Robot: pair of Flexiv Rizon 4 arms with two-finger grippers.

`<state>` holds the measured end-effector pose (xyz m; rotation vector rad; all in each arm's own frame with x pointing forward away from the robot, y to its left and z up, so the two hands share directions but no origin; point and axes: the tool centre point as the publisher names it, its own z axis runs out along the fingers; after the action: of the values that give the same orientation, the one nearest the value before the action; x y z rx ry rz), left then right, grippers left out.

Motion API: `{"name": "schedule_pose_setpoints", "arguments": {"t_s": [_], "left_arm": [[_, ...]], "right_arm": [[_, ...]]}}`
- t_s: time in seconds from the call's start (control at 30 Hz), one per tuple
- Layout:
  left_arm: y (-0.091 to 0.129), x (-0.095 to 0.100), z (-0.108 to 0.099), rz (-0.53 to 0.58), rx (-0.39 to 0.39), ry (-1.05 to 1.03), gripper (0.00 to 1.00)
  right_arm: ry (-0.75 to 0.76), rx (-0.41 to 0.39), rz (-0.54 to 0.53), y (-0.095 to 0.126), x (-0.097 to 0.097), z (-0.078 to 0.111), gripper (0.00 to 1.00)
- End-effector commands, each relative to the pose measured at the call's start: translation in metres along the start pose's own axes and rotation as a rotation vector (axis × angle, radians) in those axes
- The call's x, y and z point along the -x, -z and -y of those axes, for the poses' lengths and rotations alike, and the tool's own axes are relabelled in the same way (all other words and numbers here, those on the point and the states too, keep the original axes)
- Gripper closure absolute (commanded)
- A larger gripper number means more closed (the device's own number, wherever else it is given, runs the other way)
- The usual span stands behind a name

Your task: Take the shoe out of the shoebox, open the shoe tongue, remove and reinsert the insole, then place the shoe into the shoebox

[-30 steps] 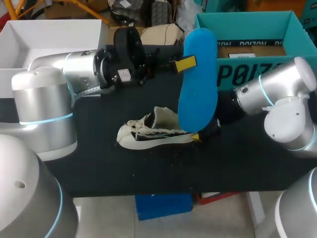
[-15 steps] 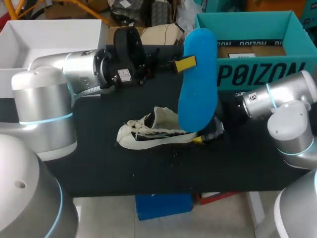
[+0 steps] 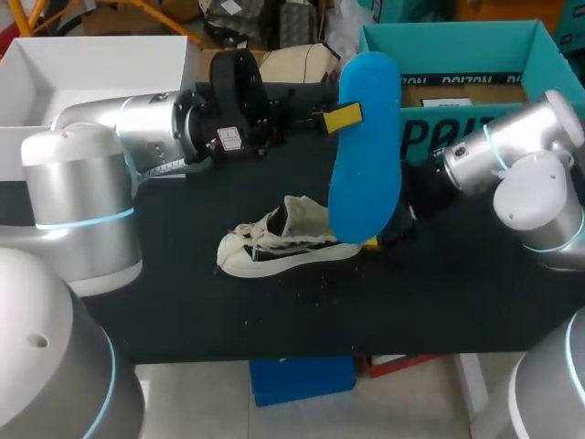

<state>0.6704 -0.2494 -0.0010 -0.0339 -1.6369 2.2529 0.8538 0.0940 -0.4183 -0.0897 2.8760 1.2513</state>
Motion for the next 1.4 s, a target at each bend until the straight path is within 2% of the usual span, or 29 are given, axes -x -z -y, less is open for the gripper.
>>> {"name": "schedule_pose_setpoints", "arguments": {"t_s": [0.03, 0.13, 0.17, 0.23, 0.3, 0.57, 0.67, 0.73, 0.9, 1.2, 1.4], "left_arm": [[0.000, 0.000, -0.001, -0.001, 0.000, -0.001, 1.00], [0.000, 0.000, -0.001, -0.001, 0.000, -0.001, 1.00], [0.000, 0.000, -0.001, -0.001, 0.000, -0.001, 1.00], [0.000, 0.000, -0.001, -0.001, 0.000, -0.001, 1.00], [0.000, 0.000, -0.001, -0.001, 0.000, -0.001, 1.00], [0.000, 0.000, -0.001, -0.001, 0.000, -0.001, 1.00], [0.000, 0.000, -0.001, -0.001, 0.000, -0.001, 1.00], [0.000, 0.000, -0.001, -0.001, 0.000, -0.001, 1.00], [0.000, 0.000, -0.001, -0.001, 0.000, -0.001, 1.00], [0.000, 0.000, -0.001, -0.001, 0.000, -0.001, 1.00], [0.000, 0.000, -0.001, -0.001, 0.000, -0.001, 1.00]], "right_arm": [[-0.013, -0.184, -0.032, 0.014, 0.005, -0.013, 0.00], [-0.037, -0.265, -0.035, 0.017, 0.007, -0.019, 0.00], [-0.032, -0.320, -0.041, 0.018, 0.008, -0.021, 0.00], [-0.034, -0.363, -0.025, 0.017, 0.010, -0.027, 0.00], [-0.016, -0.450, -0.015, 0.017, 0.012, -0.033, 0.00], [0.046, -0.638, 0.062, 0.009, 0.020, -0.056, 0.00], [0.063, -0.726, 0.066, 0.007, 0.018, -0.066, 0.00], [0.072, -0.755, 0.060, 0.004, 0.018, -0.072, 0.00], [0.087, -0.775, 0.023, -0.006, 0.018, -0.084, 0.00], [0.097, -0.766, -0.007, -0.027, 0.018, -0.102, 0.00], [0.097, -0.763, -0.024, -0.041, 0.015, -0.102, 0.00]]}}
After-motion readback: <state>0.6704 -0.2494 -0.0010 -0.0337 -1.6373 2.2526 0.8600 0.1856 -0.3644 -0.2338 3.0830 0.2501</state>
